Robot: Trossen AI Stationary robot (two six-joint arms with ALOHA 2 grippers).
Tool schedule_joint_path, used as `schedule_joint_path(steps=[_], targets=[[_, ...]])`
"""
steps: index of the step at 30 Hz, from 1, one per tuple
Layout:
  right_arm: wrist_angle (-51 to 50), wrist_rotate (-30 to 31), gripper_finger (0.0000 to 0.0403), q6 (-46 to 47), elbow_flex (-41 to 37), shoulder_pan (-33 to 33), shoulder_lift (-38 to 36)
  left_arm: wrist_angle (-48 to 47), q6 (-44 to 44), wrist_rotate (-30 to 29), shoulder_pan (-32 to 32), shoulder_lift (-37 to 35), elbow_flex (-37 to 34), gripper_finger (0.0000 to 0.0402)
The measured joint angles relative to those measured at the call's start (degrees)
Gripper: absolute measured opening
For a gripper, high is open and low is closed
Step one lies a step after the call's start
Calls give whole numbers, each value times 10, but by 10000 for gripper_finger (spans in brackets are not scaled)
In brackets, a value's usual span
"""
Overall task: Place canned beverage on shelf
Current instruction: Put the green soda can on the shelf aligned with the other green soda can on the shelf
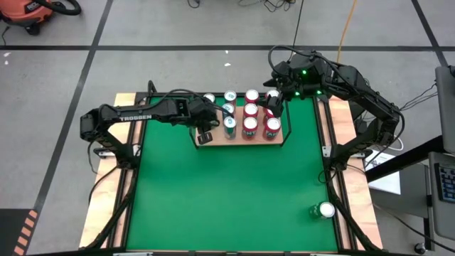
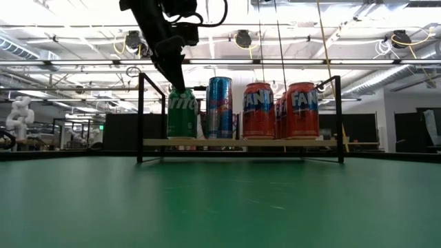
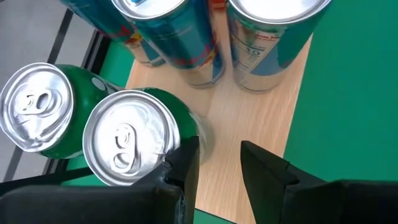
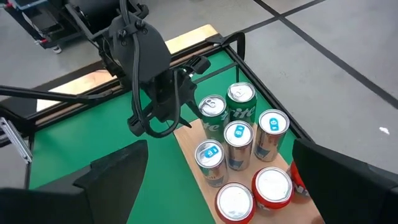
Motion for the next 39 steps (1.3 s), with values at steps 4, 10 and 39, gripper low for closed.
schedule_joint_path(steps=[4,10,39], targets=[[-5,-38,389,16,0,5,0,-13,-13,2,-7,-1,3,115],[-66,-87,389,56,0,57,-6,-59,-76,23,-39,-30,45,115],[-288,-28,389,354,-128,529,-50,-42,-185,45,-143,-76,85,115]])
